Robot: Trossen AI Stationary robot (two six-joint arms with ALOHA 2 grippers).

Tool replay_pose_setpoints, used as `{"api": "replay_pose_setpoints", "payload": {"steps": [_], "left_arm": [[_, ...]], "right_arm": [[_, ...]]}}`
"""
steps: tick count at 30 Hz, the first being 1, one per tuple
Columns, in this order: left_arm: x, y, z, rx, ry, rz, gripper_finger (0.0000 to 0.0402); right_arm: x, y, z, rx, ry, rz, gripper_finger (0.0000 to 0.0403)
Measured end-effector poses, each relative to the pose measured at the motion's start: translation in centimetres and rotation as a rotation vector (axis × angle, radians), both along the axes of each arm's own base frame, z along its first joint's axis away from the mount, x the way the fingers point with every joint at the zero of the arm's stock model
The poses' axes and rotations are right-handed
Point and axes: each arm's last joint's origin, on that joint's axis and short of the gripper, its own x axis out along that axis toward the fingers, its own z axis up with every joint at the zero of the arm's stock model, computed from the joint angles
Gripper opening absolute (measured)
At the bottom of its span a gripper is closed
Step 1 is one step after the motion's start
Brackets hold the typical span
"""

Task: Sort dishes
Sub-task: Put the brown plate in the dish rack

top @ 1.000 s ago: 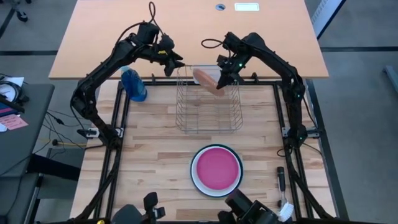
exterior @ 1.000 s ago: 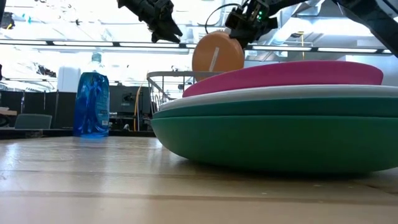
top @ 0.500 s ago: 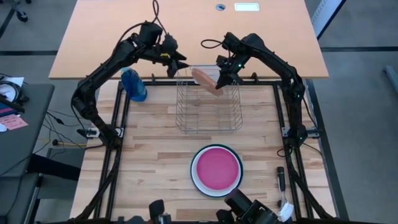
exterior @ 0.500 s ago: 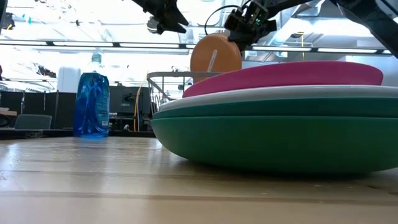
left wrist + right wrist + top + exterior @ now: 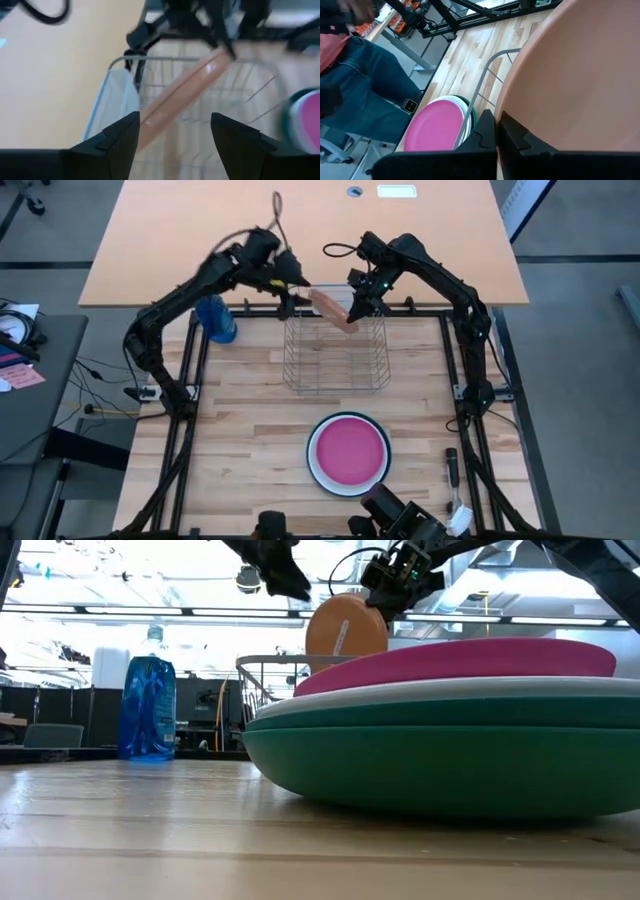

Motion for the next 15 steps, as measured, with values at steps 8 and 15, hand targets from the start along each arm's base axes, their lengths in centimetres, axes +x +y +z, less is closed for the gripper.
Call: {"api": "replay_pose_setpoints", "payload": {"steps": [8, 15], "left_arm": [[1.0, -1.4, -0.2, 0.09, 0.046, -0.06, 0.0238], [2.5, -1.0, -2.0, 0.057, 0.1, -0.07, 0.0238]], "right_arm": [[0.0, 0.1, -0.1, -0.028, 0.037, -0.004, 0.0], [0.1, 0.2, -0.1, -0.03, 0.042, -0.003, 0.0]]}}
